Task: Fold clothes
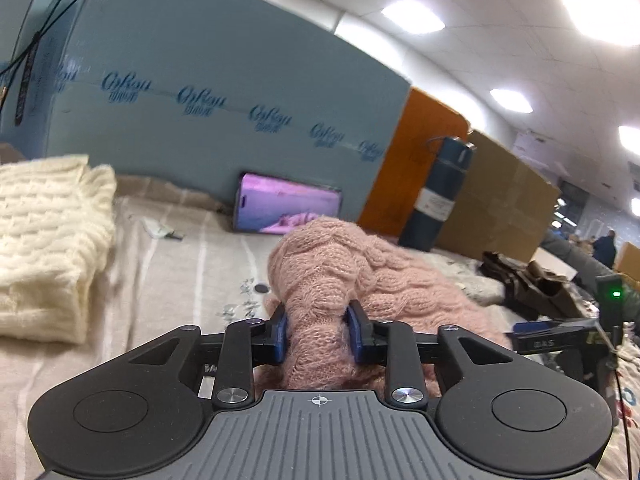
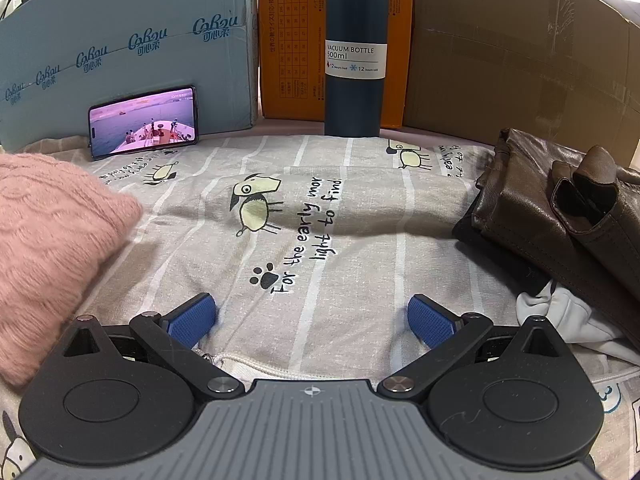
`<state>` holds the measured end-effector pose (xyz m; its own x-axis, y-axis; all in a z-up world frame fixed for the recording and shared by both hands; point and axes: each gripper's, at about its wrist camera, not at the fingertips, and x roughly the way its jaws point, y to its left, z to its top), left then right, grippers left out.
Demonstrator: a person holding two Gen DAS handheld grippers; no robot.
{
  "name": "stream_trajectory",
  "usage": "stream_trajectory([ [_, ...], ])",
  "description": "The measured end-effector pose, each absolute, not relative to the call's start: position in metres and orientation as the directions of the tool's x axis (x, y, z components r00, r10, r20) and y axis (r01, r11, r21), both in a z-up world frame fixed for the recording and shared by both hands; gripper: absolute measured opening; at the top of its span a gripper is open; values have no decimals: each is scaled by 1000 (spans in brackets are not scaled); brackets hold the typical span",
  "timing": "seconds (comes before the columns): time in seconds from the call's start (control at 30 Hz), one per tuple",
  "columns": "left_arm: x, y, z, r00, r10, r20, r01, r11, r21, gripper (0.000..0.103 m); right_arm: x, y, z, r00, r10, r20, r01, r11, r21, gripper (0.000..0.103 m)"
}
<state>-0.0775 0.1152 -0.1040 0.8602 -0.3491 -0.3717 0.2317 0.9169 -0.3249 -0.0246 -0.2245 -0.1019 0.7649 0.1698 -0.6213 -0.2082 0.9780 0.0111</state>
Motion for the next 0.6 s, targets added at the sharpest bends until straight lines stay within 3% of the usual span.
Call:
stream_trajectory([
  [0.1,-81,114,-103,875,-306,-376,196,933,-303,52,-24,-225,-102,765,170,-621,-208,978,11,103],
  [0.13,-82,114,-102,881,-282,-380,176,940,-291,68,-25,-224,-102,765,170,-621,-208,978,11,103],
  [0.17,-82,115,-103,882,-269,-387,159,943,-292,77,-25,-224,-102,765,170,-621,-208,978,11,103],
  [0.6,-60,121,-118,809,-345,-476,72,862,-503,92,-25,-223,-101,765,165,-622,-206,979,6,103],
])
